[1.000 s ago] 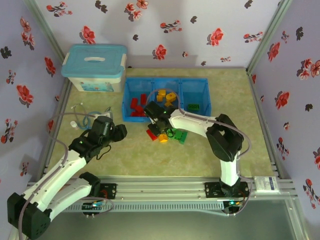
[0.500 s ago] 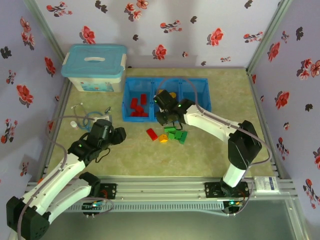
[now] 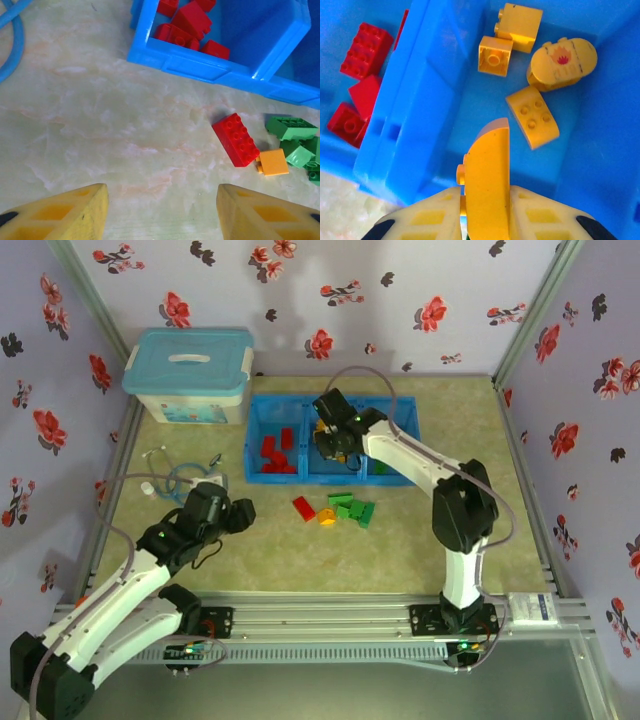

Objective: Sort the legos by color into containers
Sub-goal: Place the lego in the container.

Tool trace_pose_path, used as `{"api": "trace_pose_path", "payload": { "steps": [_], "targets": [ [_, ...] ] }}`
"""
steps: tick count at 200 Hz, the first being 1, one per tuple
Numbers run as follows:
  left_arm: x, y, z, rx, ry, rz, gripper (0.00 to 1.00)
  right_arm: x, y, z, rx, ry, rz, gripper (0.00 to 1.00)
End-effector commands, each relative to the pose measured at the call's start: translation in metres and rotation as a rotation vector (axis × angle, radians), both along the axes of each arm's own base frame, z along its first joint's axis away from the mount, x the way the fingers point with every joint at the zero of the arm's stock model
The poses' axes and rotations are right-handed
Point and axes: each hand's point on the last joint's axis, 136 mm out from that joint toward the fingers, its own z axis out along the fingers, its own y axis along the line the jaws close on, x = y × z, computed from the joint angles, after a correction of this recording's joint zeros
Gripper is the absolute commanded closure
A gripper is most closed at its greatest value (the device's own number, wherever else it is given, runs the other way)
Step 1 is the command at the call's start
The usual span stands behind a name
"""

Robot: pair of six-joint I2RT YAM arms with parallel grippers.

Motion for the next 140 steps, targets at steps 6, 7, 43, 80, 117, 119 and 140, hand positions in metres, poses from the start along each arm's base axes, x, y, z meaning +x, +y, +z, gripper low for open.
{"api": "trace_pose_path", "payload": {
  "steps": [6,7,43,80,117,119,140],
  "targets": [
    [-0.003,-0.007,0.003,-0.026,-0.011,-0.013,0.41,0.023,0.003,0.0,0.014,0.032,-0.049,0.68],
    [-0.004,-0.007,0.003,-0.025,-0.011,-0.014,0.41,0.024,0.003,0.001,0.013,0.031,-0.051,0.66],
    [-0.011,-0.019,0.001,-0.03,-0.002,-0.059,0.41,0.028,0.009,0.014,0.063,0.004,-0.064,0.32],
    [-0.014,-0.039,-0.01,-0.036,0.018,-0.106,0.38,0.006,-0.006,0.025,0.108,-0.02,-0.088,0.32],
    [-0.012,-0.068,-0.019,-0.027,0.048,-0.158,0.34,-0.023,-0.025,0.032,0.16,-0.041,-0.106,0.32],
    [-0.012,-0.069,-0.019,-0.027,0.05,-0.161,0.34,-0.025,-0.026,0.031,0.161,-0.039,-0.107,0.32],
    [-0.009,-0.086,-0.022,-0.016,0.068,-0.184,0.32,-0.039,-0.034,0.031,0.18,-0.04,-0.117,0.32]
  ]
}}
